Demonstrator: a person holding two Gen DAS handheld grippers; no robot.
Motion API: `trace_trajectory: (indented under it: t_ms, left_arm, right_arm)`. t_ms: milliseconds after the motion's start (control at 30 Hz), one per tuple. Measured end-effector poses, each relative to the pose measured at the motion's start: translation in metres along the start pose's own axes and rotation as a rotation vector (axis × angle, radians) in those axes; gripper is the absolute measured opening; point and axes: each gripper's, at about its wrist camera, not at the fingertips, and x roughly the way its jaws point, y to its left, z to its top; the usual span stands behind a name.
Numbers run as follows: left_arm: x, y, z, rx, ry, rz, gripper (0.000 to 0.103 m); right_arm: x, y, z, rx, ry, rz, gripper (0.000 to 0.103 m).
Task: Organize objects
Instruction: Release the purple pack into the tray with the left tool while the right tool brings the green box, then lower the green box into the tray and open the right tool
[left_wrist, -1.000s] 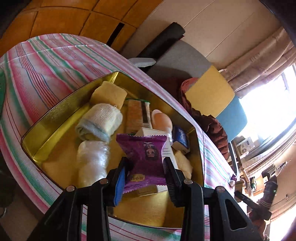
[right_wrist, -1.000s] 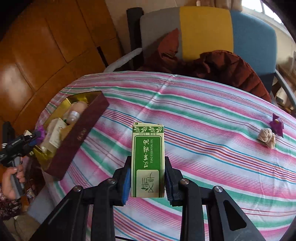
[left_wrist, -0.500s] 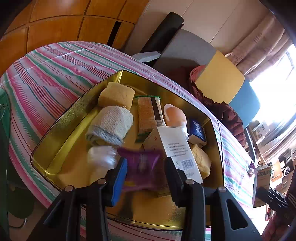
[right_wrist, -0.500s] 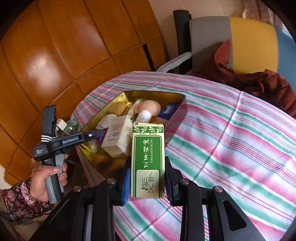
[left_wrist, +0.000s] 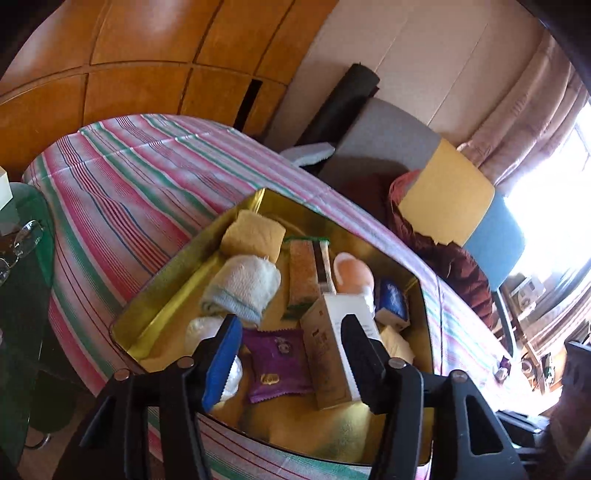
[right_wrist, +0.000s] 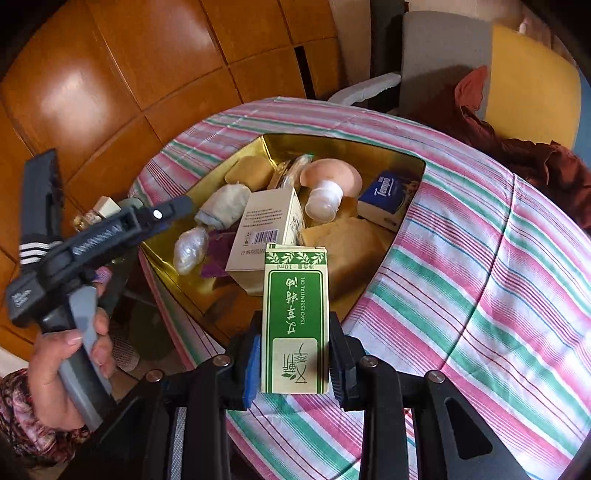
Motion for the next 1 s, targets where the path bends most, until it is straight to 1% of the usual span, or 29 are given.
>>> trace_trajectory:
  t_ms: [167, 333, 467, 667, 767, 867, 933, 1000]
  left_arm:
    - [-0.004, 0.001, 0.005, -0.016, -0.01, -0.005, 0.058]
    - [-0.003, -0.003, 0.003, -0.006, 0.011, 0.008, 0.058]
    - [-0.001, -0.005, 0.001, -0.002, 0.028, 0.008, 0.058]
    - [0.0, -0.007, -0.001, 0.002, 0.03, 0.004, 0.058]
    - [0.0, -0.007, -0.001, 0.001, 0.032, 0.006, 0.058]
    - [0.001, -0.006, -0.001, 0.001, 0.035, 0.008, 0.058]
    - [0.001, -0.007, -0.002, 0.002, 0.036, 0.009, 0.058]
    - [0.002, -0.007, -0.003, 0.005, 0.041, 0.01, 0.058]
  right_arm:
    - [0.012, 0.006, 0.009, 0.022, 0.025, -0.043, 0.031]
    - [0.023, 0.011, 0.015, 0.041, 0.046, -0.079, 0.031]
    - [0.034, 0.015, 0.017, 0.043, 0.077, -0.132, 0.031]
    - [0.048, 0.018, 0.019, 0.058, 0.091, -0.128, 0.032]
    - [0.05, 0.022, 0.018, 0.049, 0.091, -0.104, 0.032]
    - [0.046, 0.026, 0.016, 0.023, 0.072, -0.111, 0.039]
    - [0.041, 0.027, 0.014, 0.012, 0.052, -0.121, 0.046]
    - [0.035, 0.026, 0.012, 0.008, 0.037, -0.128, 0.046]
